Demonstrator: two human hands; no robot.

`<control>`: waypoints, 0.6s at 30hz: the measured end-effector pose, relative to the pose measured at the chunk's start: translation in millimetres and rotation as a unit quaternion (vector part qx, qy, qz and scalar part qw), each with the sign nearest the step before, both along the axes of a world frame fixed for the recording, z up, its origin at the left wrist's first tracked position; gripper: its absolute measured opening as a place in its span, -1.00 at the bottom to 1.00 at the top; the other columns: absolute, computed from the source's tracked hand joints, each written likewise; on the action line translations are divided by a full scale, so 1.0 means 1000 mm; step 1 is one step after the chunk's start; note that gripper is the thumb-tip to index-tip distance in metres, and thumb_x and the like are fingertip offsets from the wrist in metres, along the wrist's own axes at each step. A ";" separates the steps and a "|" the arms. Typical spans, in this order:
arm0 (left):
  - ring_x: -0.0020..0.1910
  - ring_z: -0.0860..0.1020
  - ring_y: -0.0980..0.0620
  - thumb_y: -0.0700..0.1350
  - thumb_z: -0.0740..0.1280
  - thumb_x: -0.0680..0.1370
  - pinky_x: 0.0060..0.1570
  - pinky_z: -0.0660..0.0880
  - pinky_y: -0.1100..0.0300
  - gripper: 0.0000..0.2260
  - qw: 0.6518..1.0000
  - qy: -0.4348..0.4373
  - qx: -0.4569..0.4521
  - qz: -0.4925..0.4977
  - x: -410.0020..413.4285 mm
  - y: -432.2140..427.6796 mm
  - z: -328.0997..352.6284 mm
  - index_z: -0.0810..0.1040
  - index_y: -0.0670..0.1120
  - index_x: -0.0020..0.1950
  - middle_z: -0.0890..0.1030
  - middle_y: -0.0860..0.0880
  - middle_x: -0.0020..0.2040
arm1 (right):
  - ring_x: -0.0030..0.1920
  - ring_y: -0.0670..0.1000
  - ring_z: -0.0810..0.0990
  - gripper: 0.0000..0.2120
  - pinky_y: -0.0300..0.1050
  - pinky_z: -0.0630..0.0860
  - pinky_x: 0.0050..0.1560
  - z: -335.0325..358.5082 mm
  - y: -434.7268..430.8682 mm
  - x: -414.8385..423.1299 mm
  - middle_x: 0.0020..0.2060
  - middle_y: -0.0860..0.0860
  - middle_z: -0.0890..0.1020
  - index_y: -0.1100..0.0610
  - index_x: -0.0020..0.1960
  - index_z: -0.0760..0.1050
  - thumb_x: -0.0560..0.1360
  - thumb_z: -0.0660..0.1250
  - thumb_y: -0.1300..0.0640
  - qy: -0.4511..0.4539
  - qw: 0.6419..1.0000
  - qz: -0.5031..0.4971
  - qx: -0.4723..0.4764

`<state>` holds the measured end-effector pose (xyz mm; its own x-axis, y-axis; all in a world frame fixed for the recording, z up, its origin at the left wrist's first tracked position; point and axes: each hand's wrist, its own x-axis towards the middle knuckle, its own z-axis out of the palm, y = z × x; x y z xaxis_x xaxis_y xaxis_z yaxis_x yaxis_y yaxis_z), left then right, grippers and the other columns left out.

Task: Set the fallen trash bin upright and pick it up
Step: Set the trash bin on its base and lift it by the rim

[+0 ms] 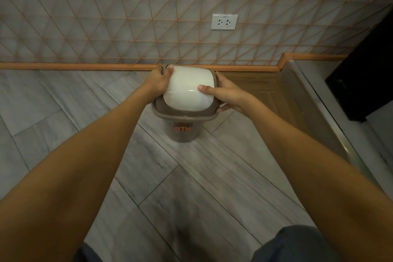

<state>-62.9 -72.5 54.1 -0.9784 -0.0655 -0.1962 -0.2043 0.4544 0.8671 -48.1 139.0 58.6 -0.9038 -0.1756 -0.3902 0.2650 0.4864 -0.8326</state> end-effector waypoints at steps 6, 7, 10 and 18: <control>0.26 0.45 -0.08 0.21 0.40 0.42 0.17 0.52 -0.03 -0.10 0.998 -0.014 0.023 -0.060 0.015 -0.003 -0.002 -0.06 0.00 0.56 0.37 -0.04 0.36 | 0.26 0.20 0.46 -0.36 0.16 0.66 -0.07 0.002 -0.015 0.000 0.34 0.09 0.42 -0.11 0.48 0.17 0.48 0.31 -0.20 0.075 0.994 -0.049 0.059; 0.26 0.45 -0.09 0.23 0.41 0.39 0.18 0.52 -0.05 -0.08 0.998 -0.010 0.022 -0.055 0.016 -0.005 -0.003 -0.04 0.02 0.56 0.38 -0.05 0.37 | 0.27 0.20 0.46 -0.36 0.16 0.65 -0.05 0.002 -0.016 -0.001 0.34 0.11 0.42 -0.11 0.48 0.17 0.48 0.30 -0.20 0.080 0.994 -0.048 0.060; 0.25 0.47 -0.12 0.28 0.40 0.36 0.18 0.52 -0.06 -0.12 0.999 0.015 0.013 -0.034 0.019 -0.006 -0.005 0.03 0.05 0.52 0.41 -0.08 0.37 | 0.31 0.21 0.42 -0.36 0.16 0.60 0.06 0.004 -0.020 -0.003 0.37 0.12 0.41 -0.09 0.50 0.15 0.50 0.27 -0.21 0.091 0.993 -0.030 0.065; 0.35 0.40 -0.17 0.24 0.04 0.59 0.28 0.42 -0.12 -0.46 0.998 0.030 0.010 0.050 0.038 -0.026 -0.020 0.23 0.02 0.51 0.42 -0.13 0.40 | 0.45 0.21 0.32 -0.46 0.27 0.40 0.33 -0.009 0.012 -0.003 0.49 0.10 0.31 0.03 0.53 0.15 0.60 0.14 -0.08 0.111 0.985 -0.023 0.128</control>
